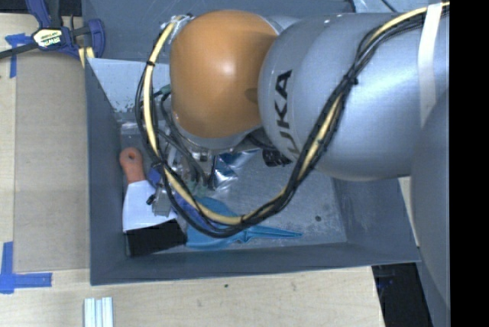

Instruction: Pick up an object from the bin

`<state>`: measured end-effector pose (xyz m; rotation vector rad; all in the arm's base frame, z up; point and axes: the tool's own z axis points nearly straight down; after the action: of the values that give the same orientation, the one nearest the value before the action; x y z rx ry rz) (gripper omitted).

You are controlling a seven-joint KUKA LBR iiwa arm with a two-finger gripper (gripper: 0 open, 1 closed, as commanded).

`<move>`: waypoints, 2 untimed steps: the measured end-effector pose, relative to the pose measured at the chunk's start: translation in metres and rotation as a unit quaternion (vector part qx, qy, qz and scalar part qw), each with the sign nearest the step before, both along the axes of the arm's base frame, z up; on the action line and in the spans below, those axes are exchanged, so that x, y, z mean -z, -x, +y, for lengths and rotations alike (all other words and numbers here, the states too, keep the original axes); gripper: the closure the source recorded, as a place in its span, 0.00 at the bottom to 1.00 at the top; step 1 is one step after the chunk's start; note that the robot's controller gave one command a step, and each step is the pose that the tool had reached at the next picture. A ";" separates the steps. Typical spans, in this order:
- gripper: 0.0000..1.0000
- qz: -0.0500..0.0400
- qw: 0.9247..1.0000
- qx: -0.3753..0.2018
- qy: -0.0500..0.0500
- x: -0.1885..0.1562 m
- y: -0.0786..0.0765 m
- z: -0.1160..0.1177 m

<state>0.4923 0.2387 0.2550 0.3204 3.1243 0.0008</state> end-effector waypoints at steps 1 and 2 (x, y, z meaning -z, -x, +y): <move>0.00 0.002 1.000 0.000 0.002 -0.048 -0.012 -0.009; 0.00 0.000 1.000 0.020 0.001 -0.041 -0.014 -0.009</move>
Offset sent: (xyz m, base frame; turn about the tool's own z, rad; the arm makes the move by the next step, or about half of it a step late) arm 0.0220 -0.0079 -0.0107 0.2675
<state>0.5060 0.2301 0.2962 0.3815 3.1177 -0.0012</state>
